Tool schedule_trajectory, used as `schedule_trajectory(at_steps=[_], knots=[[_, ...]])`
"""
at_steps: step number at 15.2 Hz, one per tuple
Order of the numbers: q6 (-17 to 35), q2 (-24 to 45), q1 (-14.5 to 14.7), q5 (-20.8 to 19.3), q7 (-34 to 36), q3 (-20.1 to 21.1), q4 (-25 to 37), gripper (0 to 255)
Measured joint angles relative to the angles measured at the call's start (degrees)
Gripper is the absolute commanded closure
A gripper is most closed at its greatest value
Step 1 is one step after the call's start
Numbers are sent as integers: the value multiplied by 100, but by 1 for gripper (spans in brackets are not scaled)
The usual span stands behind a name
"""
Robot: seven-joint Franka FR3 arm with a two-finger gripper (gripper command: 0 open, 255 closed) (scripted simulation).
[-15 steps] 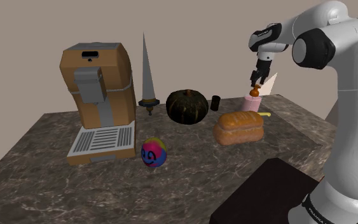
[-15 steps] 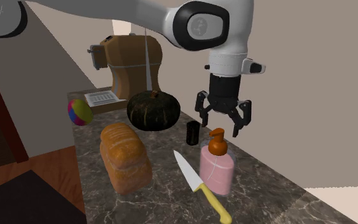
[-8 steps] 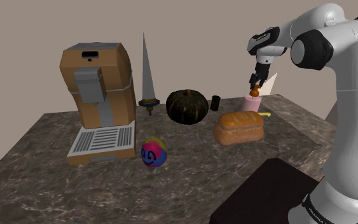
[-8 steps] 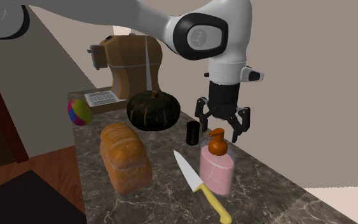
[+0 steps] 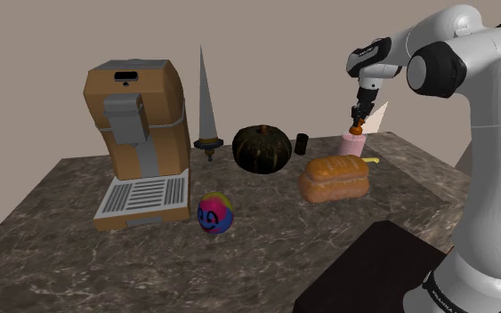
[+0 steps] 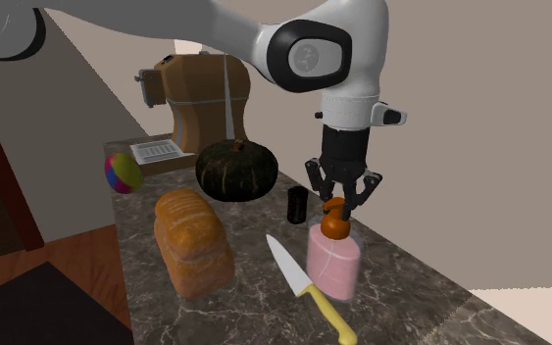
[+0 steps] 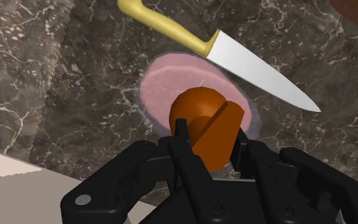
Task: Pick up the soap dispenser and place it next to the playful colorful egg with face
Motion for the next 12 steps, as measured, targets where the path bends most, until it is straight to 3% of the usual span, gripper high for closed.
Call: schedule_trajectory(at_steps=[5, 12], knots=[[1, 0, -1, 0, 0, -1, 0, 255], [-400, -90, -23, -60, 39, -36, 321, 255]])
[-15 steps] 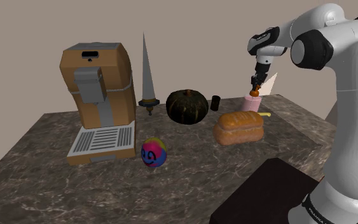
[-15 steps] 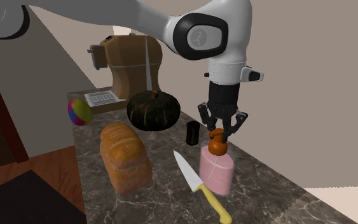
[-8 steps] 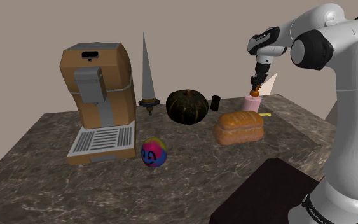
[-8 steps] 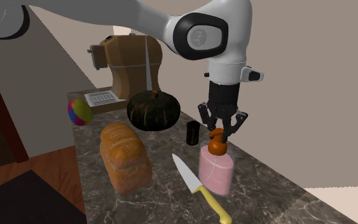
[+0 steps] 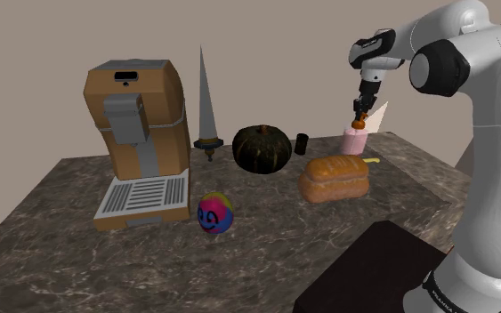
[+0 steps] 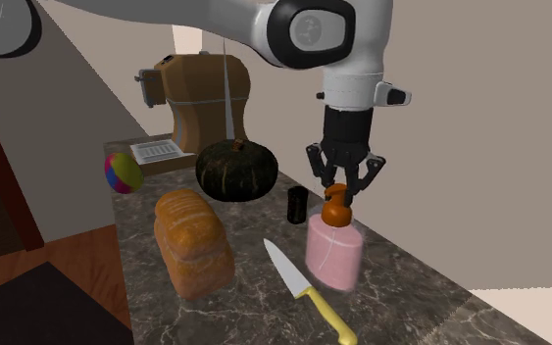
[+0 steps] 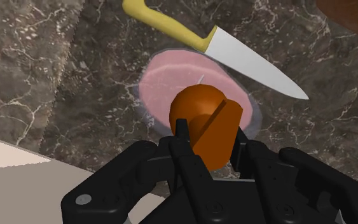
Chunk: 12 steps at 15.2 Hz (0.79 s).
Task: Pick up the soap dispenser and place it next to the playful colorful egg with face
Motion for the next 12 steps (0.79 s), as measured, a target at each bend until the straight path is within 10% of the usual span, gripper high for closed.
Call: schedule_trajectory(at_steps=[12], knots=[[-904, -49, -105, -52, 69, -40, 877, 255]])
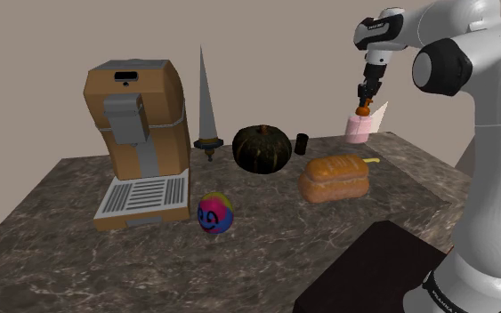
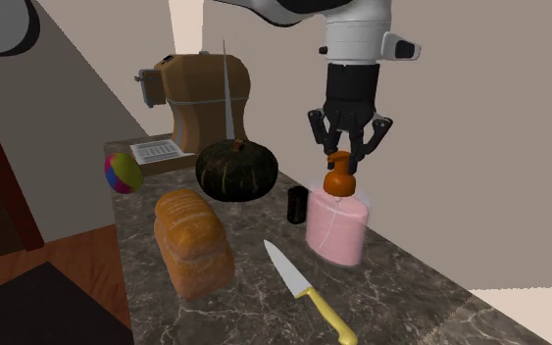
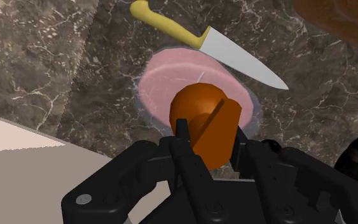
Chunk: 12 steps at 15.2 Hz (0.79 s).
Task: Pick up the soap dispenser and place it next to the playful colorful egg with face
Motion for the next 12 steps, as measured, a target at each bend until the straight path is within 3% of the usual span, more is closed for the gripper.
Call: schedule_trajectory(at_steps=[12], knots=[[-1047, 231, -254, 87, 57, 13, 1293, 255]])
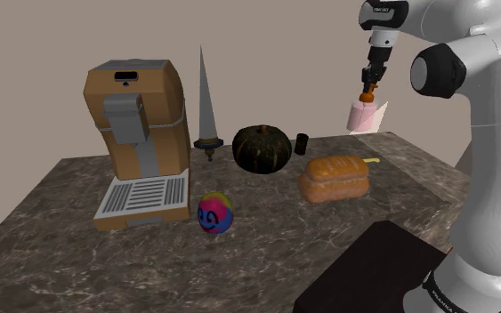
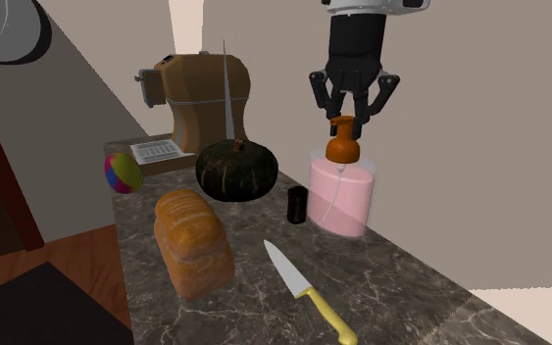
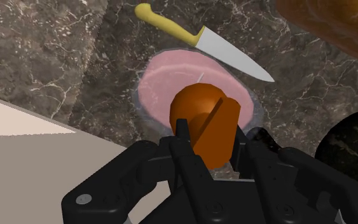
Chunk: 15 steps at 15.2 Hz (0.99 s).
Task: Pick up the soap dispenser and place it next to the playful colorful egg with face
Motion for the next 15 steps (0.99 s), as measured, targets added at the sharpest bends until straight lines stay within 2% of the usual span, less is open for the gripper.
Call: schedule_trajectory(at_steps=[8, 10, 11, 12, 15], knots=[[-1027, 543, -456, 228, 64, 85, 1603, 255], [-1499, 961, -762, 380, 144, 182, 2538, 255], [-1506, 881, -679, 354, 175, 160, 2444, 255], [-1383, 664, -473, 288, 212, 94, 2090, 255], [-820, -227, 332, -61, 433, -50, 624, 255]])
